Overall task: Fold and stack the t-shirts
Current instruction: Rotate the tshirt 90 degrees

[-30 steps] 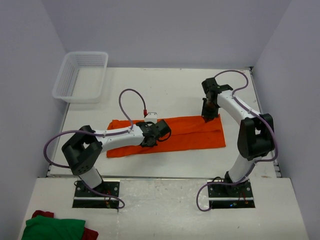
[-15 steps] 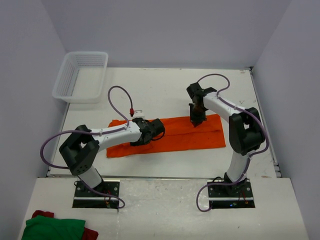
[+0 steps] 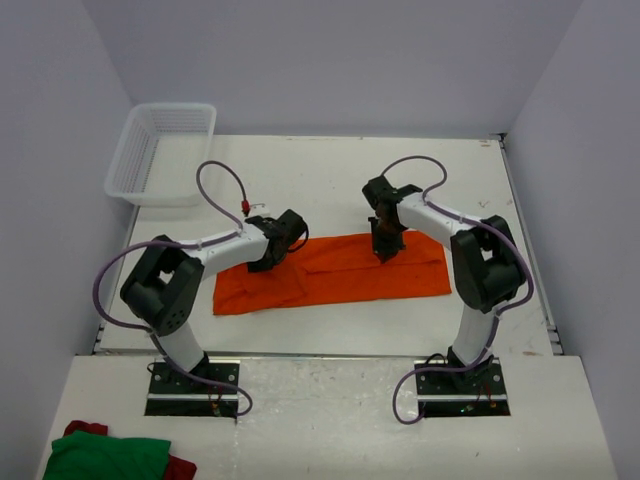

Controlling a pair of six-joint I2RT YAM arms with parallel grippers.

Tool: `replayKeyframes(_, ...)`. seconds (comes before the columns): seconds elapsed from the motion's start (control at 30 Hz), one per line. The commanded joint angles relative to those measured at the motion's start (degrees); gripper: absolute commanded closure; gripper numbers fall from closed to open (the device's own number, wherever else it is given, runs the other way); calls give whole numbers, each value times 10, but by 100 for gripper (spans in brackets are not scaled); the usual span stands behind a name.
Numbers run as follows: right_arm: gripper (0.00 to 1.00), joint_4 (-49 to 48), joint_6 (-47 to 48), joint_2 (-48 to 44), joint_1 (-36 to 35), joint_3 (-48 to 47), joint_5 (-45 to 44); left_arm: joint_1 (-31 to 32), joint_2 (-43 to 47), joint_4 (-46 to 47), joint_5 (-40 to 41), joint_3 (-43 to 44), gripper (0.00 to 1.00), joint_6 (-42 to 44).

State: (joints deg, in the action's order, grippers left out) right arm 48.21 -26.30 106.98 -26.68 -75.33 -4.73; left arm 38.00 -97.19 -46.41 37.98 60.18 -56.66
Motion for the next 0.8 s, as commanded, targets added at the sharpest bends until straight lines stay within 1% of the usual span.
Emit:
replayKeyframes(0.0,100,-17,-3,-2,-16,8,5,-16,-29,40,-5,33,100,36)
replayKeyframes(0.13,100,-22,-8,5,-26,19,3,-38,-71,57,-23,51,100,55)
replayKeyframes(0.23,100,-33,-15,6,-29,32,7,-56,-119,63,-28,77,100,75)
replayKeyframes(0.43,100,-47,-24,24,-43,48,27,-72,-183,58,-36,153,100,109)
replayKeyframes(0.63,100,-52,-46,32,-90,59,17,-75,-250,66,-68,253,100,161)
replayKeyframes(0.67,100,-59,-49,29,-97,63,18,-76,-262,64,-77,289,100,178)
replayKeyframes(0.73,100,-68,-58,22,-116,71,25,-76,-304,61,-92,332,100,215)
replayKeyframes(0.77,100,-72,-59,22,-122,70,28,-78,-318,59,-113,376,100,225)
